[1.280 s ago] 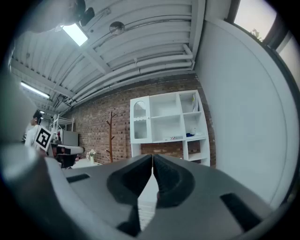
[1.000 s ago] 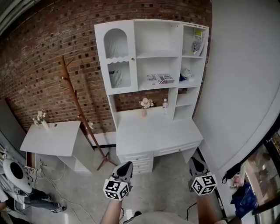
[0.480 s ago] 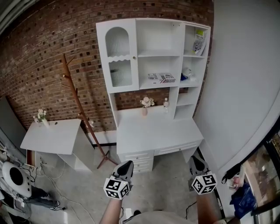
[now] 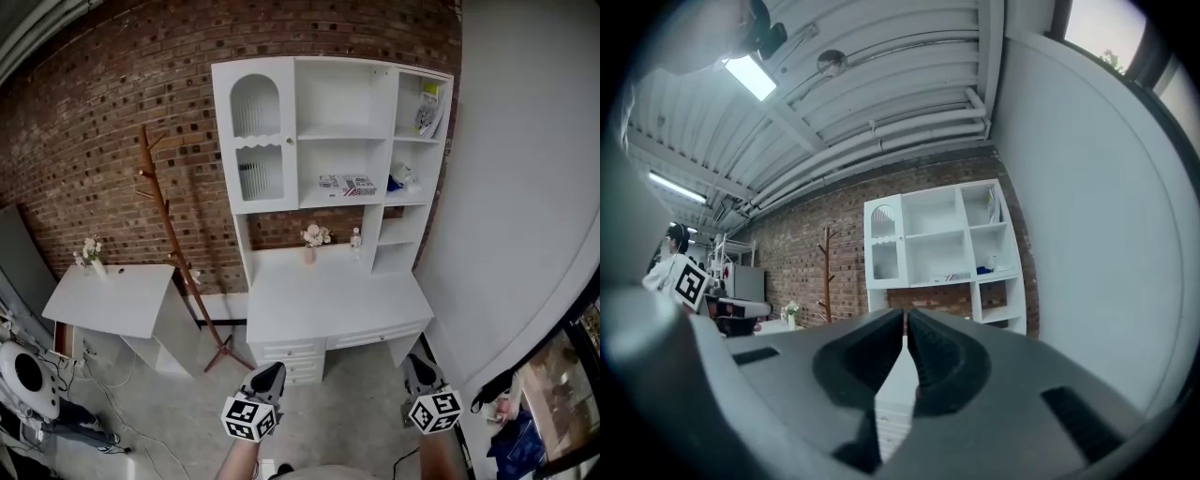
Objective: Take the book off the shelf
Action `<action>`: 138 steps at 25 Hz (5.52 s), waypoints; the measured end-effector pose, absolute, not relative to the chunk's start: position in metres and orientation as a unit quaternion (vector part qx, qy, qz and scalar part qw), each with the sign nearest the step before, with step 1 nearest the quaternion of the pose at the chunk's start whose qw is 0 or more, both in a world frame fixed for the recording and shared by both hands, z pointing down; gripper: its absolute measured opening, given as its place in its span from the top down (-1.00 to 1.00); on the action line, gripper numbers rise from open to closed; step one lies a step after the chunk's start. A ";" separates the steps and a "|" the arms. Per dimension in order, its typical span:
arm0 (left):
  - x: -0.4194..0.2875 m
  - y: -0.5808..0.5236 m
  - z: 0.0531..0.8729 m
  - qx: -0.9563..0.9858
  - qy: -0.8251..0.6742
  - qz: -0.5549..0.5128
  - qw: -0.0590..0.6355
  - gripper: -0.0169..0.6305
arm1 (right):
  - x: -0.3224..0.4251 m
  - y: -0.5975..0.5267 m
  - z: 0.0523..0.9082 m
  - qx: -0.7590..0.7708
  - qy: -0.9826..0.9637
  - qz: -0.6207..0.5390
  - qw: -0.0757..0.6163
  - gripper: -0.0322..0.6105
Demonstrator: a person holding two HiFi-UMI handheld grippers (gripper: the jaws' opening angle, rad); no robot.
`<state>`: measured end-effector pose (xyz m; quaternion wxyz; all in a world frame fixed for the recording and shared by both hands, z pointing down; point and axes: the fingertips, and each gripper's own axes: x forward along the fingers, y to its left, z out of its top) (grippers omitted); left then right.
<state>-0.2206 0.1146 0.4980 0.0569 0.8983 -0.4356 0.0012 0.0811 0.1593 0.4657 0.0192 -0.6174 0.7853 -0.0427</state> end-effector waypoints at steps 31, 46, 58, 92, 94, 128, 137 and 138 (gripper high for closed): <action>-0.172 0.118 0.530 0.882 -0.464 0.007 0.084 0.85 | 0.124 0.142 0.506 -0.583 0.809 -0.074 -0.010 0.79; -0.181 0.014 0.527 0.895 -0.437 0.001 0.089 0.85 | 0.116 0.057 0.497 -0.615 0.785 -0.075 -0.012 0.79; -0.203 -0.073 0.538 0.902 -0.421 0.015 0.097 0.85 | 0.090 -0.022 0.503 -0.628 0.774 -0.082 -0.022 0.79; -0.199 -0.196 0.538 0.925 -0.367 0.016 0.098 0.85 | 0.090 -0.110 0.494 -0.678 0.732 -0.072 -0.015 0.79; -0.196 -0.203 0.538 0.922 -0.374 0.014 0.098 0.85 | 0.094 -0.121 0.495 -0.672 0.737 -0.073 -0.013 0.79; -0.091 -0.319 0.525 0.871 -0.483 0.011 0.084 0.85 | 0.204 -0.307 0.495 -0.572 0.816 -0.076 -0.013 0.79; -0.059 -0.336 0.522 0.860 -0.504 0.007 0.074 0.85 | 0.239 -0.327 0.504 -0.562 0.823 -0.083 -0.013 0.79; -0.055 -0.338 0.522 0.861 -0.503 0.009 0.073 0.85 | 0.241 -0.329 0.504 -0.562 0.823 -0.083 -0.012 0.79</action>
